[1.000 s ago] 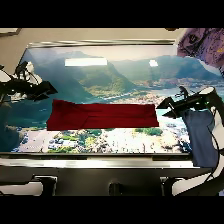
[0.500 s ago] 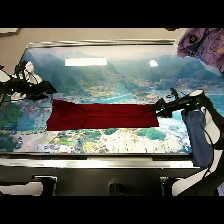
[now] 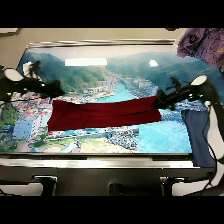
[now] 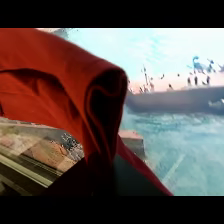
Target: Fold the clothes and pants, and hang the long-sleeved shirts on hangers.
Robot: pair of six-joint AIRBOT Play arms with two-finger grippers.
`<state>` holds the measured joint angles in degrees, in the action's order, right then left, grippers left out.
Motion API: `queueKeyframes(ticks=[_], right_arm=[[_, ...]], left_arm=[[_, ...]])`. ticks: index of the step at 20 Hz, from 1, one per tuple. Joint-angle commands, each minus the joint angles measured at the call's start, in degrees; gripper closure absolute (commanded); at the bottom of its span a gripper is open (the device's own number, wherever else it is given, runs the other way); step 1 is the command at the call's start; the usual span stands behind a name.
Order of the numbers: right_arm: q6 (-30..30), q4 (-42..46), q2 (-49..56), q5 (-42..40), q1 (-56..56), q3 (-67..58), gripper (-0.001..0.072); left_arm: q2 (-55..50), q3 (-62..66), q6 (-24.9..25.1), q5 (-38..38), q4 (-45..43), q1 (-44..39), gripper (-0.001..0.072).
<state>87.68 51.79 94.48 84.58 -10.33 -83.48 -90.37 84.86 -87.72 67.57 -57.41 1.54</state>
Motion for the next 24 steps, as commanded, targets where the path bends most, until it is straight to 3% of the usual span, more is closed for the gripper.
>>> queueKeyframes(ticks=[1,7,11,20,24], right_arm=[[10.6,8.3,-7.5,4.6,0.1,-3.4,0.0687],[17.7,15.1,-16.9,11.2,0.1,-3.8,0.0687],[20.7,22.1,-19.2,16.2,0.1,-7.1,0.0687],[24.9,22.6,-19.2,15.3,0.1,-14.5,0.0686],[26.2,19.9,-19.2,15.2,0.1,-14.5,0.0686]], left_arm=[[-3.4,0.0,-3.5,-5.2,5.2,-9.6,0.0689],[-11.4,0.5,-5.3,-22.1,20.0,-29.1,0.0690],[-18.2,4.1,-5.3,-24.5,27.3,-38.2,0.0690],[-23.9,10.2,-5.4,-35.1,34.2,-43.6,0.0691],[-28.4,15.8,-6.8,-35.3,35.4,-45.1,0.0691]])
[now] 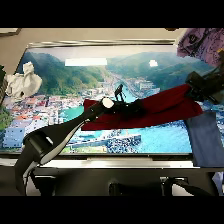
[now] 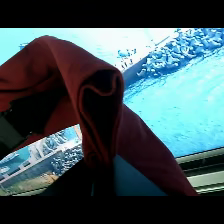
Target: Fold the clothes and pants, and hang the long-sleeved shirts on hangers.
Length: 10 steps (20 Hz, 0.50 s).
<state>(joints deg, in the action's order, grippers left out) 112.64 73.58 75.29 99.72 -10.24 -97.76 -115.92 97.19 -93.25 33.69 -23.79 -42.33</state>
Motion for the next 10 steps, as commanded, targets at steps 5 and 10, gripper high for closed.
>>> queueKeyframes(ticks=[5,10], right_arm=[[3.4,-6.3,0.0,-2.0,0.0,-0.3,0.0686],[4.0,-5.5,0.0,-3.4,0.0,-0.3,0.0686]], left_arm=[[-9.7,13.3,-5.0,-1.5,1.8,-4.8,0.0691],[-10.2,15.5,-4.9,0.7,1.7,-2.9,0.0693]])
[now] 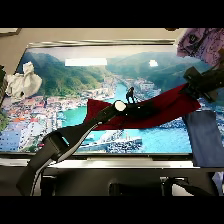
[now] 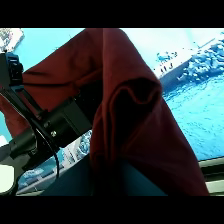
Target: Fold the clothes and pants, and hang the long-sleeved shirts on hangers.
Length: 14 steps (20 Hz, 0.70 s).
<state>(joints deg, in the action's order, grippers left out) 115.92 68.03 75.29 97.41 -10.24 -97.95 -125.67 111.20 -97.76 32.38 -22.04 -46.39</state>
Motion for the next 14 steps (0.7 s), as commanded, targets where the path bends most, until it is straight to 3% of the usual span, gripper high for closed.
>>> queueKeyframes(ticks=[1,3,6,9,14], right_arm=[[1.4,0.4,0.0,-1.7,0.0,-0.1,0.0686],[3.7,0.0,0.0,-3.9,0.1,0.0,0.0686],[8.7,-0.8,0.0,-8.5,2.5,0.0,0.0686],[13.9,0.1,0.2,-12.1,8.7,0.0,0.0686],[22.8,5.4,3.5,-16.2,21.9,0.0,0.0686]], left_arm=[[0.3,1.5,-0.4,4.7,-1.4,2.9,0.0693],[3.3,1.5,-1.0,11.6,-8.7,7.2,0.0694],[10.4,1.5,-6.0,23.8,-27.6,14.5,0.0694],[19.5,1.5,-5.7,36.7,-41.2,22.8,0.0692],[31.9,1.5,-2.5,45.7,-46.0,36.4,0.0690]])
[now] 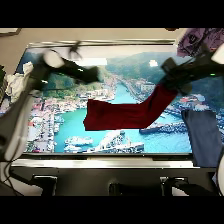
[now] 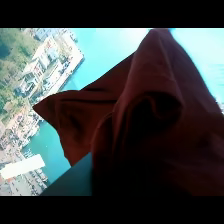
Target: Fold the clothes and pants, and hang the long-sleeved shirts on hangers.
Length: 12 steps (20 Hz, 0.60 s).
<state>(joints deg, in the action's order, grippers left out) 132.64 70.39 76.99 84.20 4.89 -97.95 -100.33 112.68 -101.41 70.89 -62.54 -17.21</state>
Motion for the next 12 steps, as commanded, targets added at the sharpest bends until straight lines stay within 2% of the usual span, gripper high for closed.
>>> queueKeyframes(ticks=[1,6,12], right_arm=[[7.7,3.8,2.8,-3.6,9.2,0.0,0.0686],[15.2,4.8,9.0,-10.1,20.2,0.0,0.0686],[20.7,2.8,14.9,-19.8,27.9,0.0,0.0686]], left_arm=[[8.5,0.0,1.2,8.0,-5.5,9.8,0.0690],[14.2,0.0,2.4,10.4,-5.5,19.5,0.0690],[15.5,0.0,2.4,12.5,-5.5,23.9,0.0690]])
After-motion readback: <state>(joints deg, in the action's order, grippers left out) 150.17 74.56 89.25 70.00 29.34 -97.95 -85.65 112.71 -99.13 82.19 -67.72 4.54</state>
